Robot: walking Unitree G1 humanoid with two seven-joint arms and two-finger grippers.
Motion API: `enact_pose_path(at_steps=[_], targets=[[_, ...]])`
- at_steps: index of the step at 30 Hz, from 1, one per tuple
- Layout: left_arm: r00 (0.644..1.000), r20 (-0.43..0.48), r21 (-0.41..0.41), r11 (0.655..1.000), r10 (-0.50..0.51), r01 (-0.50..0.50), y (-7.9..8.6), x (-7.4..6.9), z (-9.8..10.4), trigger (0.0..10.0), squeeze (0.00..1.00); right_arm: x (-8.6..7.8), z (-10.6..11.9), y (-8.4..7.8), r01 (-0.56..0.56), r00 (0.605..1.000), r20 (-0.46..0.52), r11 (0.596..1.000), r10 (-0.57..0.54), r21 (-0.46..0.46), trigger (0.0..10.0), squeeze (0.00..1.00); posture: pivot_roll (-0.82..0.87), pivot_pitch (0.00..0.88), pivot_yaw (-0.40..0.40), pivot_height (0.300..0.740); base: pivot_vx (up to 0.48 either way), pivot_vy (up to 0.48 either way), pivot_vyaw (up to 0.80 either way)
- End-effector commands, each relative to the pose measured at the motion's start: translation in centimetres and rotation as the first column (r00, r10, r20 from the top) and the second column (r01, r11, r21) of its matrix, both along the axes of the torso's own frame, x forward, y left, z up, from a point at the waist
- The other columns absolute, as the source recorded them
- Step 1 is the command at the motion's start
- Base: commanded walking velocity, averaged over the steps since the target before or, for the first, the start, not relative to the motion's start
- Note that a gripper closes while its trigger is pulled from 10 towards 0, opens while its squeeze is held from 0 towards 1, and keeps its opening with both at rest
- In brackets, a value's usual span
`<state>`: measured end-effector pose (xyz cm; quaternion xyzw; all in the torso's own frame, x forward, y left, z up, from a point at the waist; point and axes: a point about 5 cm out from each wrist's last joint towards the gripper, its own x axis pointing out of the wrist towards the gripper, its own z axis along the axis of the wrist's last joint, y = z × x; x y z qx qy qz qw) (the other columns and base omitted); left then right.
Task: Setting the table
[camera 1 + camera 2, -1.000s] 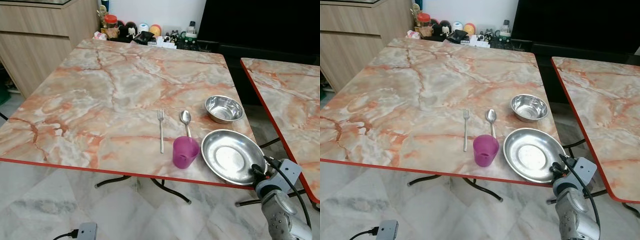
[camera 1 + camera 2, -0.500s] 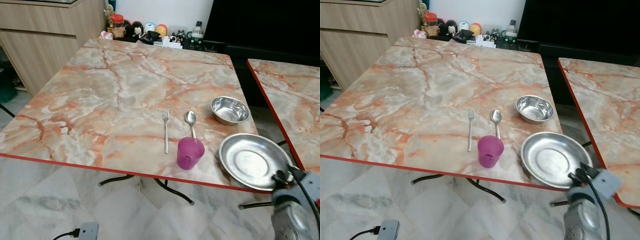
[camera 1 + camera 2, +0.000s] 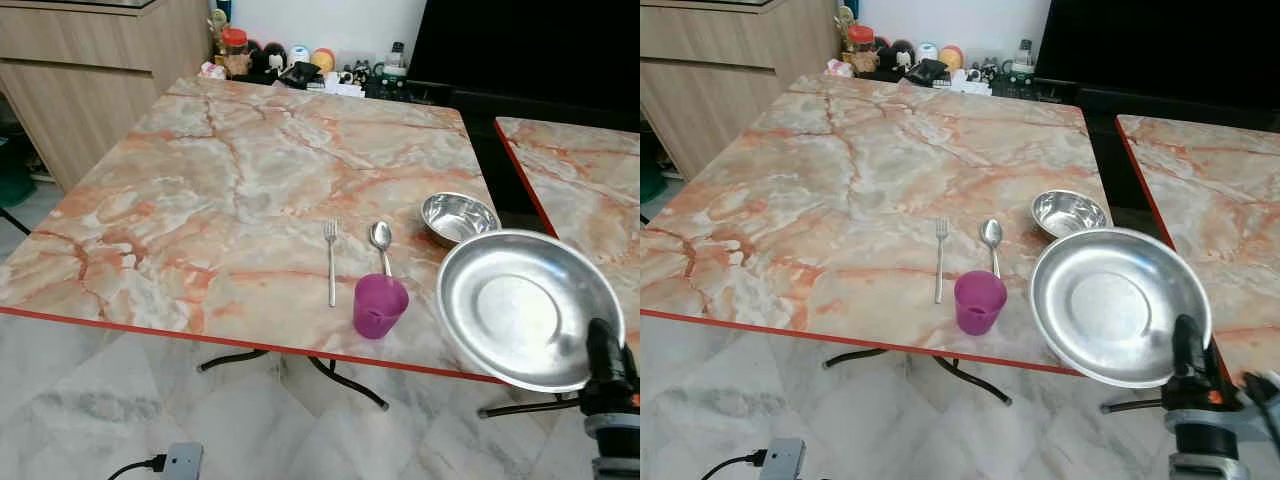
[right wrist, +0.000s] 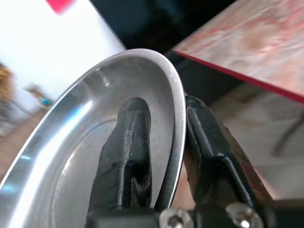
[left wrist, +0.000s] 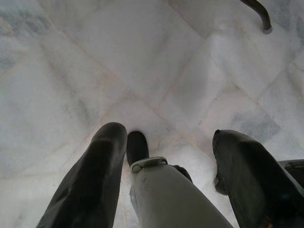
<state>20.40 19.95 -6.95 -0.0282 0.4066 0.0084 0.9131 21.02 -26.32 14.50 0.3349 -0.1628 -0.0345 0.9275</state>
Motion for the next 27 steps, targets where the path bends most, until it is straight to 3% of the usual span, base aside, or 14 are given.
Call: enact_pose_path(at_steps=[1,3,7,8,9,10,15,19,20,21,22,23,25,27], targets=[[1.0,-0.013,-0.009,1.0,-0.007,0.007,-0.4,-0.3,-0.2,10.0,0.0,-0.4,1.4,0.1,-0.061,0.996,0.07,0.998,0.061,-0.006,0.0,0.0,-0.06,0.115,-0.078,0.74,0.0,0.0,0.0],[1.0,-0.008,-0.003,1.0,-0.008,0.008,-0.4,-0.2,-0.2,10.0,0.0,-0.4,2.1,0.6,-0.136,0.985,0.107,0.991,0.136,-0.014,0.0,0.0,-0.05,0.111,-0.079,0.74,0.0,0.0,0.0],[1.0,0.008,0.018,1.0,0.011,-0.012,-0.1,0.0,0.0,10.0,0.0,0.3,3.1,-0.4,-0.063,0.988,0.142,0.998,0.063,-0.004,0.0,0.0,-0.05,0.11,-0.076,0.74,0.0,0.0,0.0],[1.0,0.008,0.028,1.0,0.013,-0.013,0.1,0.0,0.0,10.0,0.0,0.8,3.6,-0.4,-0.063,0.985,0.159,0.998,0.063,-0.002,5.2,0.0,-0.05,0.108,-0.072,0.74,0.0,0.0,0.0],[1.0,0.007,0.03,0.999,0.013,-0.013,0.1,0.0,0.0,10.0,0.0,0.9,3.8,-0.3,-0.068,0.985,0.162,0.998,0.067,-0.003,5.2,0.0,-0.05,0.108,-0.071,0.74,0.0,0.0,0.0],[1.0,0.006,0.037,0.999,0.009,-0.009,0.2,0.0,0.0,10.0,0.0,1.2,4.0,-0.2,-0.071,0.984,0.165,0.997,0.071,-0.007,10.0,0.0,-0.05,0.108,-0.071,0.74,0.0,0.0,0.0],[1.0,0.002,0.044,0.999,0.007,-0.007,0.4,-0.1,0.0,10.0,0.0,2.7,3.8,1.3,-0.11,0.984,0.142,0.994,0.111,-0.009,10.0,0.0,-0.04,0.106,-0.071,0.74,0.0,0.0,0.0],[1.0,0.003,0.037,0.999,0.02,-0.02,0.4,-0.2,0.0,10.0,0.0,2.4,2.1,4.1,-0.265,0.961,0.036,0.95,0.274,-0.167,10.0,0.0,-0.04,0.11,-0.072,0.74,0.0,0.0,0.0],[1.0,0.003,0.037,0.999,0.02,-0.02,0.4,-0.2,0.0,10.0,0.0,1.7,2.0,5.4,-0.399,0.911,0.026,0.896,0.411,-0.197,10.0,0.0,-0.04,0.111,-0.073,0.74,0.0,0.0,0.0],[1.0,0.003,0.037,0.999,0.02,-0.02,0.4,-0.2,0.0,10.0,0.0,1.7,2.0,5.4,-0.399,0.911,0.026,0.896,0.411,-0.197,10.0,0.0,-0.04,0.111,-0.073,0.74,0.0,0.0,0.0],[1.0,0.004,0.037,0.999,0.02,-0.021,0.4,-0.2,-0.1,10.0,0.0,0.4,2.0,6.9,-0.561,0.817,0.024,0.805,0.576,-0.194,10.0,0.0,-0.04,0.112,-0.073,0.74,0.0,0.0,0.0],[1.0,0.004,0.035,0.999,0.022,-0.022,0.4,-0.2,-0.1,10.0,0.0,-0.4,2.0,7.5,-0.64,0.755,0.007,0.74,0.656,-0.208,10.0,0.0,-0.04,0.112,-0.073,0.74,0.0,0.0,0.0],[1.0,0.005,0.034,0.999,0.024,-0.024,0.4,-0.3,-0.1,10.0,0.0,-1.8,1.7,7.9,-0.733,0.669,-0.058,0.643,0.741,-0.223,10.0,0.0,-0.05,0.115,-0.075,0.74,0.0,0.0,0.0],[1.0,0.008,0.034,0.999,0.026,-0.026,0.5,-0.3,0.0,10.0,0.0,-2.8,1.2,7.8,-0.786,0.609,-0.108,0.579,0.786,-0.216,10.0,0.0,-0.05,0.116,-0.076,0.74,0.0,0.0,0.0]])
